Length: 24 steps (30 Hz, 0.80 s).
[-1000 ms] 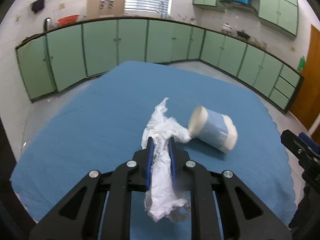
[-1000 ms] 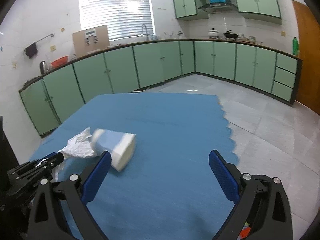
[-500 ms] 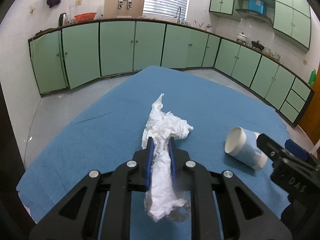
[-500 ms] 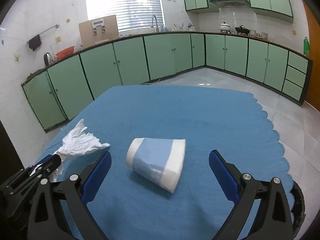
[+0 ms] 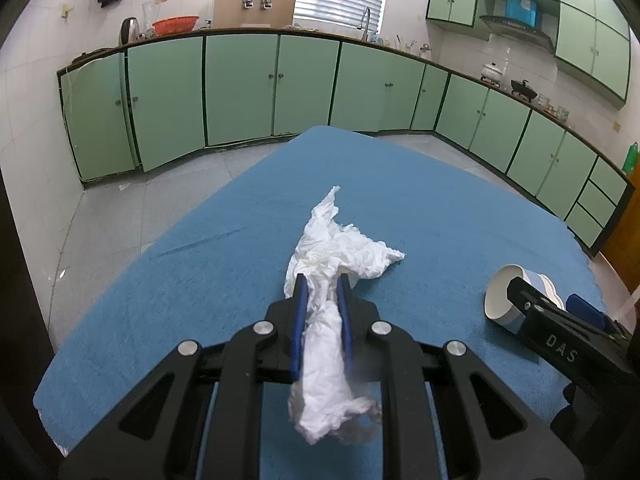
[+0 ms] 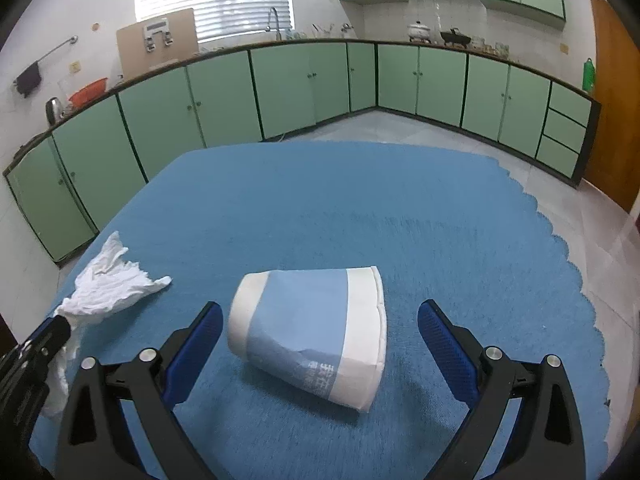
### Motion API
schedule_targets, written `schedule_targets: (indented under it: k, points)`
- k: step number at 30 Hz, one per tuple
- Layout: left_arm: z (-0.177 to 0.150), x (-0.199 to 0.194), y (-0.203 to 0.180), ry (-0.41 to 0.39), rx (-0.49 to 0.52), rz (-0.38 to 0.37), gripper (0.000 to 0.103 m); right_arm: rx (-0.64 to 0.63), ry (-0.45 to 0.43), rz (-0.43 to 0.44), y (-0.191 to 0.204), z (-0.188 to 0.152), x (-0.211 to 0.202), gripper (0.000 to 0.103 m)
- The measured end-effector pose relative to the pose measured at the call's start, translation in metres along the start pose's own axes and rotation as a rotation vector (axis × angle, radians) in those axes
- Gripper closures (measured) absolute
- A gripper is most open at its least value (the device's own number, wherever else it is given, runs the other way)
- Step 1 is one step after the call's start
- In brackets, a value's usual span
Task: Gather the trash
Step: 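Grasp the white paper cup with the right tool while the left holds the tissue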
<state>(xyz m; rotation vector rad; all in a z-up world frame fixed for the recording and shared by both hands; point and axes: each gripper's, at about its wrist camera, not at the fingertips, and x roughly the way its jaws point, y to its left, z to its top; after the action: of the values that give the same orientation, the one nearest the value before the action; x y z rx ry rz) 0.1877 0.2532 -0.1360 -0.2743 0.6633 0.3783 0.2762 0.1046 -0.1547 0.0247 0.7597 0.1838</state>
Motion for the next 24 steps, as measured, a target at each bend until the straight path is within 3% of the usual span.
schedule_targets:
  k: [2, 6, 24]
  points:
    - [-0.001, 0.002, -0.002, 0.004, 0.001, -0.005, 0.089, 0.006, 0.016, 0.005, -0.001, -0.001, 0.003, 0.010]
    - [-0.002, 0.006, -0.004, 0.012, -0.002, -0.013, 0.089, 0.011, 0.048, 0.059, -0.003, -0.002, 0.008, 0.028]
    - [0.002, -0.020, -0.033, -0.019, 0.053, -0.089, 0.089, -0.052, -0.034, 0.112, -0.036, -0.001, -0.059, 0.029]
